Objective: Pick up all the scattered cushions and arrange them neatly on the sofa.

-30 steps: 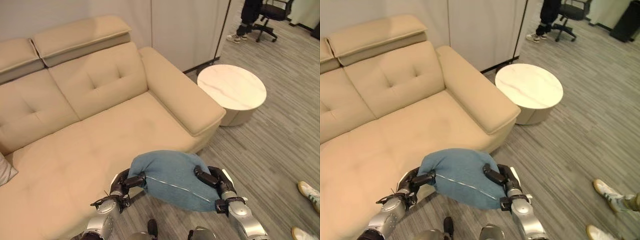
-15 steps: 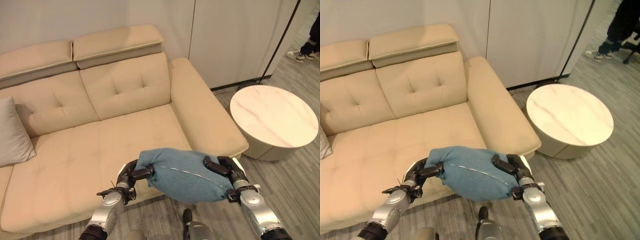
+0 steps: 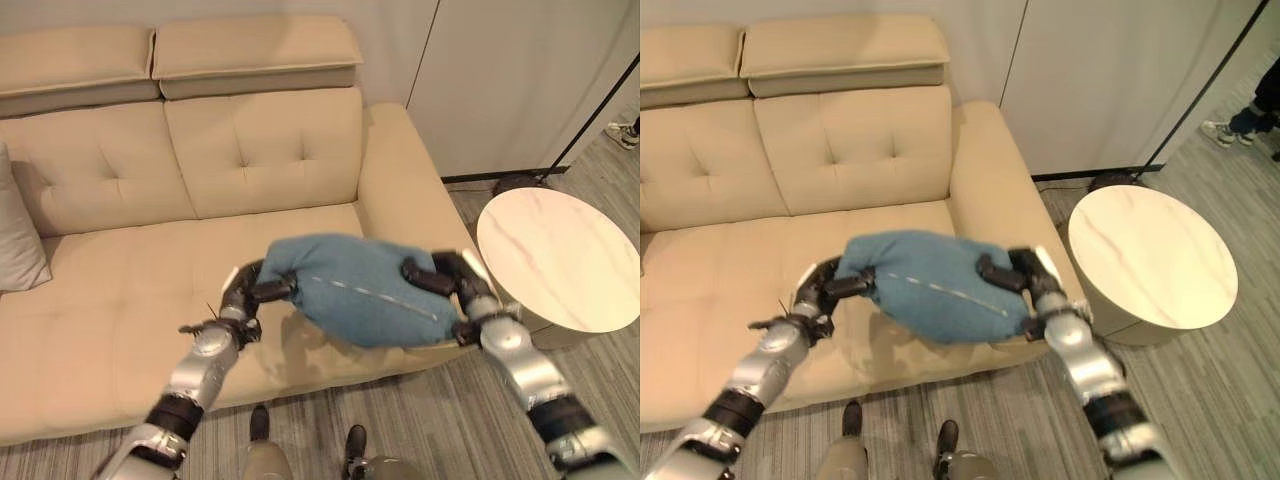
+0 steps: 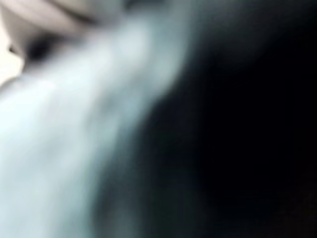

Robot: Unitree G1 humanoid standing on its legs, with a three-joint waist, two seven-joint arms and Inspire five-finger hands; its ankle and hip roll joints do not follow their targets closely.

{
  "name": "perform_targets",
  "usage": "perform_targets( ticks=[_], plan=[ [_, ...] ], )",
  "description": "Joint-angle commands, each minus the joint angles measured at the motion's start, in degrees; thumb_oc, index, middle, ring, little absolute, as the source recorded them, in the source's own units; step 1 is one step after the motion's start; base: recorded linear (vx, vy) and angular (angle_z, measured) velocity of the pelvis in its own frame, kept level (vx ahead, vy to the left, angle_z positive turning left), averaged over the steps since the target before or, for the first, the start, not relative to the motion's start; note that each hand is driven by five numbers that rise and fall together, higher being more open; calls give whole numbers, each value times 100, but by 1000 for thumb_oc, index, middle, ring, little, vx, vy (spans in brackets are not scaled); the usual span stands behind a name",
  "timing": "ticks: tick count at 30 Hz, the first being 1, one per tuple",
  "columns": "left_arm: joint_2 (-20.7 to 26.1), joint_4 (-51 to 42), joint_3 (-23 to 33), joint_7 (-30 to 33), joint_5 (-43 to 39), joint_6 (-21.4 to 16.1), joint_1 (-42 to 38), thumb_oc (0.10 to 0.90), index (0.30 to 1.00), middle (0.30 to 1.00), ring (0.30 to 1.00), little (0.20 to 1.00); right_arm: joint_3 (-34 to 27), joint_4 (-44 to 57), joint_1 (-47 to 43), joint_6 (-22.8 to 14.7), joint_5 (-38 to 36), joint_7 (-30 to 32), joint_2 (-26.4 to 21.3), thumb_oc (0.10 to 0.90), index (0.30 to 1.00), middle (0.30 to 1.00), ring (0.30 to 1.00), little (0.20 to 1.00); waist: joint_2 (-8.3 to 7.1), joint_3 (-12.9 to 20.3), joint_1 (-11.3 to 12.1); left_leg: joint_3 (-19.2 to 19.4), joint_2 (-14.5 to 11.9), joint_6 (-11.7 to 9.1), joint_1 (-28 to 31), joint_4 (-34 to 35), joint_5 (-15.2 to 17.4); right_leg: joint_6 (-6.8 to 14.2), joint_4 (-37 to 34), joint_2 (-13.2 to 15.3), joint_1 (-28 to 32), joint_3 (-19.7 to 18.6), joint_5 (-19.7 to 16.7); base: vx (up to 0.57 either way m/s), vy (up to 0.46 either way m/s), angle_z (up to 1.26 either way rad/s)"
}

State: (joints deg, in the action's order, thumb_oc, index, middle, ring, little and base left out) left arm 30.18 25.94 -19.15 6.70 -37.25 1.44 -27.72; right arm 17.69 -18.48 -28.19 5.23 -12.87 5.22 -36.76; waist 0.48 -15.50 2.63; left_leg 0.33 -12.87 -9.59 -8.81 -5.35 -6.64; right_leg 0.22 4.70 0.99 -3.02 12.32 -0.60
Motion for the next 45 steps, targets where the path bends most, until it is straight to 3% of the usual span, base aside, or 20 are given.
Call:
perform_targets(
  ticks=[1,4,7,11,14,18,20,21,22,23,24,25,26,31,35,38,39,42,45],
  plan=[
    [903,462,-670,166,-262,-1126,-3140,400,300,300,300,300,598,-543,-3029,-913,-605,397,-477,400,300,300,300,300,-251,1051,350,-4,14,169,-726,-254,121,966,156,914,795,-297,745,69,121,17],
    [1170,1185,-1457,422,-348,-1226,-4925,400,300,300,300,300,1498,-1450,-4875,-806,-496,697,-653,400,300,300,300,300,-325,895,366,40,117,198,-1052,-328,168,1053,120,1010,399,-345,550,-80,95,3],
    [1287,1395,-1515,861,-551,-1570,-5792,400,300,300,300,300,1872,-1745,-5901,-818,-182,1169,-760,400,300,300,300,300,-329,673,282,49,180,232,-1402,-329,145,1083,133,1053,-123,-368,335,-141,96,12],
    [1471,1157,-859,1441,-489,-2086,-5899,400,300,300,300,300,1844,-1794,-6511,-802,593,1803,-823,400,300,300,300,300,-358,478,217,106,270,258,-1828,-338,159,1115,82,1172,-632,-403,167,-75,114,9],
    [1489,1389,-696,1673,-439,-2143,-5786,400,300,300,300,300,2159,-2074,-6735,-654,982,1913,-1119,400,300,300,300,300,-372,210,211,106,306,235,-2267,-410,124,1125,121,1246,-1043,-406,62,-107,68,-2],
    [1382,2027,-740,1600,-370,-1956,-5657,400,300,300,300,300,2227,-2913,-6682,-646,654,1958,-1090,400,300,300,300,300,-305,-82,271,89,336,215,-2689,-394,-22,1138,83,1294,-1368,-356,-95,-98,56,-7],
    [1203,2988,-887,1380,-563,-1666,-5732,419,328,328,328,328,2462,-3712,-6741,-516,531,1736,-977,400,300,300,300,300,-275,-261,327,82,368,204,-2941,-382,-99,1145,41,1310,-1548,-308,-153,-87,14,9],
    [1053,3976,-1068,1178,-684,-1461,-6136,420,331,331,331,331,2619,-4655,-6905,-471,107,1513,-767,400,300,300,300,300,-270,-449,354,6,394,119,-3239,-406,-1,1179,28,1321,-1777,-285,-130,-54,-12,8],
    [1054,4025,-1087,1151,-703,-1469,-6188,453,380,380,380,380,2643,-4704,-6955,-492,89,1499,-759,400,300,300,300,300,-268,-446,352,0,393,120,-3274,-420,1,1180,34,1318,-1804,-283,-131,-15,-7,9],
    [1080,4264,-957,1119,-834,-1442,-6234,477,415,415,415,415,2561,-5002,-6892,-493,-253,1443,-684,411,316,316,316,316,-245,-581,400,-14,430,104,-3434,-427,-16,1188,11,1341,-1963,-287,-180,-28,-15,9],
    [1108,4608,-992,953,-928,-1383,-6486,544,516,516,516,516,2555,-5654,-6990,-460,-686,1227,-681,755,832,832,832,832,-254,-616,440,-55,489,82,-3802,-443,-74,1196,-63,1353,-2227,-261,-259,-35,-12,7],
    [1117,4694,-915,938,-1005,-1370,-6452,695,742,742,742,742,2512,-5826,-6992,-430,-910,1154,-658,800,900,900,900,900,-272,-658,459,-76,518,69,-3942,-444,-89,1204,-113,1349,-2311,-256,-299,-7,-43,4],
    [1154,4870,-927,873,-1006,-1304,-6456,800,900,900,900,900,2437,-6058,-6992,-407,-1171,1091,-668,800,900,900,900,900,-279,-647,482,-58,552,71,-4064,-414,-106,1228,-191,1351,-2376,-247,-331,26,-39,2],
    [1443,5472,-1357,251,-473,-911,-6436,800,900,900,900,900,2144,-6672,-6979,-271,-2130,746,-935,800,900,900,900,900,-219,-648,587,-42,700,71,-4604,-374,-186,1273,-410,1387,-2775,-221,-449,43,-10,7],
    [1692,5979,-1150,130,-319,-678,-6280,800,900,900,900,900,1633,-6678,-6802,-344,-2908,867,-890,800,900,900,900,900,-232,-537,622,-49,722,77,-4724,-310,-225,1285,-447,1390,-2845,-175,-451,41,1,4],
    [1842,5753,-988,151,-534,-735,-6201,800,900,900,900,900,1259,-6361,-6597,-544,-3322,1031,-915,800,900,900,900,900,-209,-477,622,-46,737,92,-4649,-233,-228,1283,-443,1388,-2823,-163,-447,43,5,-1],
    [2161,5604,-873,209,-722,-823,-6188,800,900,900,900,900,966,-6117,-6360,-724,-3705,1040,-991,800,900,900,900,900,-138,-450,658,-44,736,100,-4582,-174,-219,1289,-438,1391,-2784,-139,-430,28,9,4],
    [2523,5445,-604,305,-1148,-876,-6098,800,900,900,900,900,514,-5670,-5883,-932,-4095,1070,-896,800,900,900,900,900,-123,-466,675,-3,729,148,-4484,-171,-341,1268,-378,1409,-2742,-79,-489,-57,49,1],
    [2736,5002,-299,387,-1548,-950,-5781,800,900,900,900,900,-370,-4802,-5200,-1560,-4853,1190,-385,800,900,900,900,900,-51,-471,643,9,705,170,-4257,-177,-297,1246,-300,1406,-2625,-101,-403,-10,34,-4]
  ],
)
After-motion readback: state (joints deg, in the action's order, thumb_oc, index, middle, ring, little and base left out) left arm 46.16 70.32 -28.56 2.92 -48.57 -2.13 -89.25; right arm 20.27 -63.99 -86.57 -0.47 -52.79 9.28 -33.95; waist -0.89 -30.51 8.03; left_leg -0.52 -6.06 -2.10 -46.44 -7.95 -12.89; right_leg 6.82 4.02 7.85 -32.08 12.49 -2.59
